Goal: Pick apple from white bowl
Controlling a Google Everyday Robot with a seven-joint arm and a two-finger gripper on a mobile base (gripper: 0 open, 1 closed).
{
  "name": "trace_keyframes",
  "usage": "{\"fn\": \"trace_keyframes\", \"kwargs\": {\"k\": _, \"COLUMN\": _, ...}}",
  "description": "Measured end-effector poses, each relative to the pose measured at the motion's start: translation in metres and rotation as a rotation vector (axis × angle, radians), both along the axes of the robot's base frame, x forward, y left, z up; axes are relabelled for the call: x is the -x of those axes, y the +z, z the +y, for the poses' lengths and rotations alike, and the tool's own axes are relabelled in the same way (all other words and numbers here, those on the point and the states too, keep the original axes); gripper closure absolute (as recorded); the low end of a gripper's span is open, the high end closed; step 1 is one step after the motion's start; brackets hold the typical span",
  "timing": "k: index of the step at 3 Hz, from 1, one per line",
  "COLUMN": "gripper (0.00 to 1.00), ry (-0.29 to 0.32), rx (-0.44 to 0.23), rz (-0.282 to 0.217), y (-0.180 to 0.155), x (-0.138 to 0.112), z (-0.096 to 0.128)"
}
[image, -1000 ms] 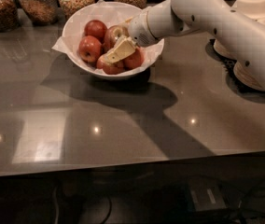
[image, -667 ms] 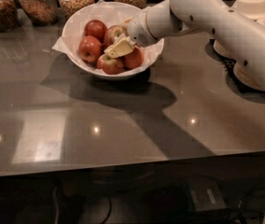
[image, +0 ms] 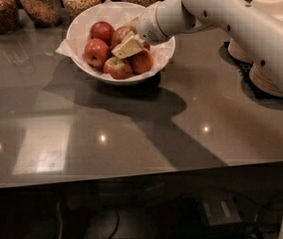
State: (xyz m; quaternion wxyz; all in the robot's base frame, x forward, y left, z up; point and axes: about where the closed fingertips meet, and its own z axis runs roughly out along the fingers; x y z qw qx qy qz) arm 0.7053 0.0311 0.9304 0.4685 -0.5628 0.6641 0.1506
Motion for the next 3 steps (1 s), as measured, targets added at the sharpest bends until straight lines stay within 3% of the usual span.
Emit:
{"fn": "trace_keyframes", "kwargs": {"k": 2, "gripper": 1.0, "ry": 0.022, "rx": 0.034, "rz": -0.044, "y": 0.038, "x": 0.012, "z": -0.008}}
{"fn": "trace_keyframes", "kwargs": {"k": 3, "gripper": 1.0, "ry": 0.065, "rx": 0.08, "rz": -0.042, "y": 0.068, "x": 0.031, "z": -0.016}}
